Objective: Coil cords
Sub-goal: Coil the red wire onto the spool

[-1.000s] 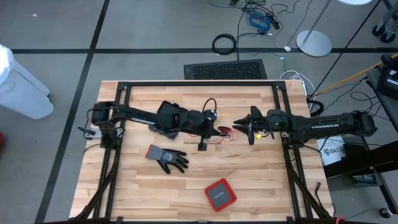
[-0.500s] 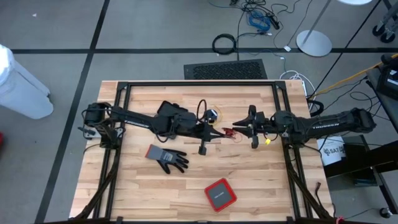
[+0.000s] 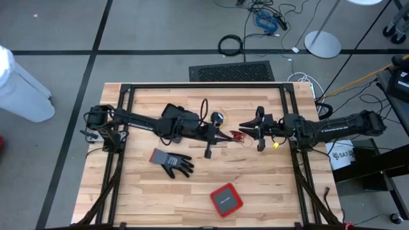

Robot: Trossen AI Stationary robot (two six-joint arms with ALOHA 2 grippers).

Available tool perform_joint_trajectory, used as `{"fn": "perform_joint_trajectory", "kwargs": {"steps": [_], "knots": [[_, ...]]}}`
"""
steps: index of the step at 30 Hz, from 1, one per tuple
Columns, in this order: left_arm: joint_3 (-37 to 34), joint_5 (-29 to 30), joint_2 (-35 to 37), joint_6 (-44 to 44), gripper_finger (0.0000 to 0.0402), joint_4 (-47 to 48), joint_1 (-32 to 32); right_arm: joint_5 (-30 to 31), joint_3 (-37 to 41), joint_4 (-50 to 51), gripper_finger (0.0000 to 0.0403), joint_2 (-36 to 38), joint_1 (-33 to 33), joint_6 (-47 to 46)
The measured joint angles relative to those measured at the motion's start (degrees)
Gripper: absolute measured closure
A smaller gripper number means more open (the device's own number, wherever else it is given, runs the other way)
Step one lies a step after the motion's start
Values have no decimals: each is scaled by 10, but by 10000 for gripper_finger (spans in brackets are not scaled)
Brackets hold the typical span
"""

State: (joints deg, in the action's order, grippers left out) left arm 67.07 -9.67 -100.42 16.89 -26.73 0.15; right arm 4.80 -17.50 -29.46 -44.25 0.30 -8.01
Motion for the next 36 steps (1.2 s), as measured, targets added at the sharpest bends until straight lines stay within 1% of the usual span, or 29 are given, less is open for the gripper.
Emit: {"fn": "perform_joint_trajectory", "kwargs": {"steps": [9, 13, 17, 19, 23, 26, 29, 30, 31, 34, 36], "knots": [[0, -3, 0, -10, 402, -22, 8, 2, -1, 28, 328, -3, 26, 22], [1, -17, 0, -18, 402, -24, 13, 3, -1, 44, 328, -3, 29, 25], [3, -41, -1, -16, 402, -29, 14, 7, 0, 92, 328, -4, 30, 20], [4, -71, 0, -15, 402, -19, 15, 10, 0, 107, 328, -4, 30, 18], [4, -168, 0, -16, 402, 22, 21, 13, 0, 117, 328, -4, 30, 19], [4, -197, 0, -8, 402, 48, 21, 10, 0, 114, 328, -4, 34, 24], [4, -207, 0, 19, 402, 65, 20, 9, 0, 110, 328, -5, 44, 26], [4, -220, 0, 28, 402, 65, 20, 10, 0, 106, 328, -7, 48, 26], [4, -245, 0, 31, 402, 64, 20, 10, 0, 104, 328, -9, 53, 25], [3, -347, 0, 27, 402, 46, 25, 11, 0, 105, 328, -18, 71, 23], [3, -406, 0, 5, 402, 31, 28, 11, 0, 102, 328, -26, 81, 21]]}}
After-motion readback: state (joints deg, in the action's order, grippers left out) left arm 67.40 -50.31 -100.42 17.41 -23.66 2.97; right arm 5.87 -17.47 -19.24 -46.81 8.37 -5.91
